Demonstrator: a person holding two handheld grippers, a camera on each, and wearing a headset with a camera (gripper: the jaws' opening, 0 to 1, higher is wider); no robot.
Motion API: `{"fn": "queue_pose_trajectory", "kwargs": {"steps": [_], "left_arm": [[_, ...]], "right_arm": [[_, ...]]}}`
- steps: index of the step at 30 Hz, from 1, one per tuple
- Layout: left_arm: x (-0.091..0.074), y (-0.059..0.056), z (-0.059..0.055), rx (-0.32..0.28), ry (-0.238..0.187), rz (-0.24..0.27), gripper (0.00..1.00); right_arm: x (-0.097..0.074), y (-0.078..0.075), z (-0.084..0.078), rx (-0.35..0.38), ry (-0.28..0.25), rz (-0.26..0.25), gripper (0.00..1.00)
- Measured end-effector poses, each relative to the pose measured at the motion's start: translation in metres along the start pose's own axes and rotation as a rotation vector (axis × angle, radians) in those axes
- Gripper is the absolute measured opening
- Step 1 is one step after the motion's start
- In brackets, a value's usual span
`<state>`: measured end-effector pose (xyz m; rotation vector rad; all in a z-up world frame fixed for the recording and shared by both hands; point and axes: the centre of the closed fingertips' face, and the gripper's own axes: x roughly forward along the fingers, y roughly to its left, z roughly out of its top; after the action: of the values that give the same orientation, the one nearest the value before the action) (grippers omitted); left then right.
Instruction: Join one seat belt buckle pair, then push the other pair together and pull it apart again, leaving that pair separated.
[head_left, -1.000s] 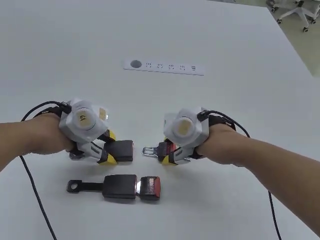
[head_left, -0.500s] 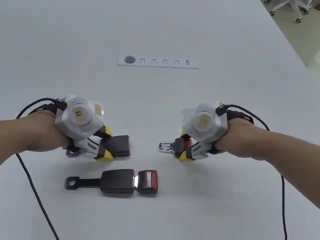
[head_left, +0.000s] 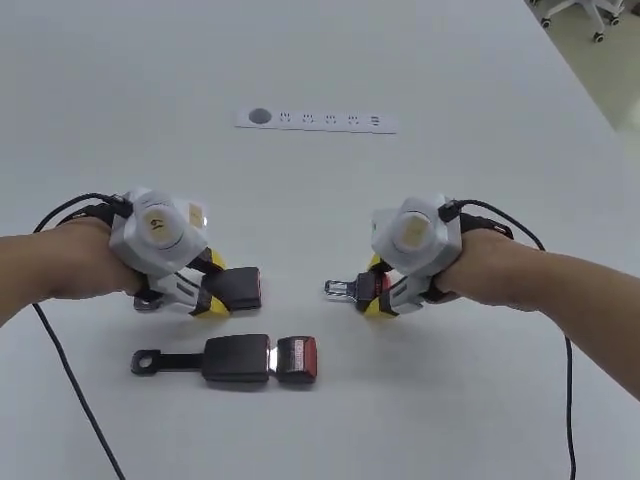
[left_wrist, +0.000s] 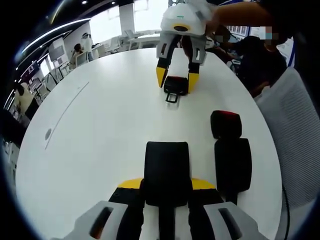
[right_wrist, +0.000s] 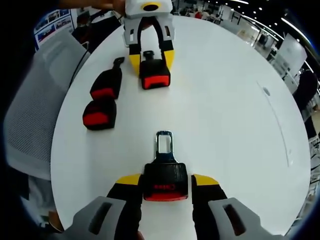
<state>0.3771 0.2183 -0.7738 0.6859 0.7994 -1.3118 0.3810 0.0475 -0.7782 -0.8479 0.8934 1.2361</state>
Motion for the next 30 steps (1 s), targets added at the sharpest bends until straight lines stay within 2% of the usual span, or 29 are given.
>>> {"fn": "queue_pose_trajectory", "kwargs": {"steps": [4, 9, 12, 13, 14, 15, 17, 18, 21, 24, 27, 29, 30], "left_arm": [[0.001, 0.001, -0.001, -0.004, 0.01, 0.001, 0.34], [0.001, 0.0, 0.0, -0.01, -0.004, 0.009, 0.36], [-0.002, -0.002, 0.002, 0.01, 0.003, 0.022, 0.42], [-0.005, -0.004, 0.005, 0.013, -0.003, 0.028, 0.42], [-0.006, -0.002, 0.005, 0.008, -0.007, 0.035, 0.43], [-0.008, 0.0, 0.004, 0.003, -0.009, 0.045, 0.44], [-0.02, -0.002, 0.011, -0.003, -0.019, 0.059, 0.45], [-0.021, -0.001, 0.01, -0.019, -0.037, 0.074, 0.46], [-0.034, -0.005, 0.014, -0.046, -0.061, 0.101, 0.49], [-0.05, -0.015, 0.021, -0.066, -0.093, 0.137, 0.5], [-0.06, -0.024, 0.022, -0.088, -0.111, 0.171, 0.54], [-0.064, -0.026, 0.013, -0.11, -0.122, 0.197, 0.61], [-0.067, -0.03, 0.014, -0.118, -0.129, 0.206, 0.63]], "right_arm": [[0.002, -0.003, 0.0, -0.007, 0.004, -0.017, 0.4], [-0.002, -0.002, 0.001, -0.012, 0.008, -0.041, 0.44], [-0.01, -0.005, 0.006, 0.011, -0.017, -0.079, 0.5], [-0.012, -0.007, 0.009, 0.028, -0.037, -0.092, 0.51], [-0.018, -0.007, 0.014, 0.064, -0.07, -0.099, 0.51], [-0.021, -0.006, 0.016, 0.073, -0.081, -0.101, 0.51], [-0.031, -0.001, 0.022, 0.098, -0.112, -0.112, 0.51], [-0.035, 0.004, 0.024, 0.108, -0.124, -0.117, 0.51], [-0.034, 0.013, 0.021, 0.139, -0.146, -0.142, 0.53], [-0.038, 0.027, 0.024, 0.184, -0.176, -0.174, 0.6], [-0.043, 0.043, 0.027, 0.223, -0.2, -0.198, 0.64], [-0.048, 0.051, 0.03, 0.241, -0.219, -0.216, 0.66], [-0.05, 0.053, 0.031, 0.249, -0.23, -0.224, 0.67]]}}
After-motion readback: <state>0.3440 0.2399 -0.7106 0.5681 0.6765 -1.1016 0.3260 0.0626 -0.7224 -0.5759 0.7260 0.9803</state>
